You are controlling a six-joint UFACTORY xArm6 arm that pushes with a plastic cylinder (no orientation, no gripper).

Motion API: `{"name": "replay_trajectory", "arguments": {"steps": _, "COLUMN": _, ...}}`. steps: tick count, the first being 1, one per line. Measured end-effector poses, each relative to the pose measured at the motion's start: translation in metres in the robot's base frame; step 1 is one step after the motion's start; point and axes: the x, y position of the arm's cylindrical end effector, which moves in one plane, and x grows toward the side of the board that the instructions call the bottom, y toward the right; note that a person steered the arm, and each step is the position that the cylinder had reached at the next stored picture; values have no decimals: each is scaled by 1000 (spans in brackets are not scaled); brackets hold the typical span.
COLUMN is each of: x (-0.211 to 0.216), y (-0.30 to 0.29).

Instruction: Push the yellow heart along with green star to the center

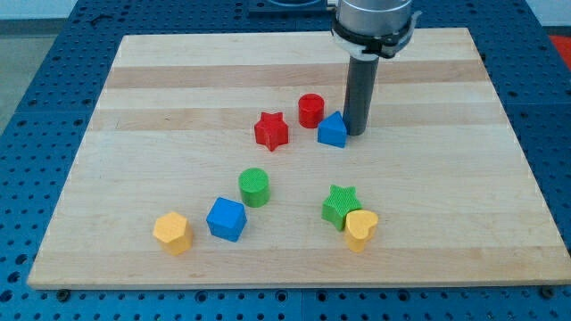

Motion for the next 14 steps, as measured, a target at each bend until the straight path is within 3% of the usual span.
{"name": "replay_trajectory", "arguments": {"steps": 3, "x": 2, "y": -28}}
{"name": "replay_trajectory", "arguments": {"steps": 4, "x": 16, "y": -9}}
{"name": "replay_trajectory", "arguments": {"steps": 6, "x": 110, "y": 24}}
{"name": "replay_trajectory", "arguments": {"steps": 9, "x": 198, "y": 24}}
{"name": "replay_trajectory", "arguments": {"steps": 12, "x": 183, "y": -16}}
{"name": "replay_trajectory", "arguments": {"steps": 14, "x": 145, "y": -48}}
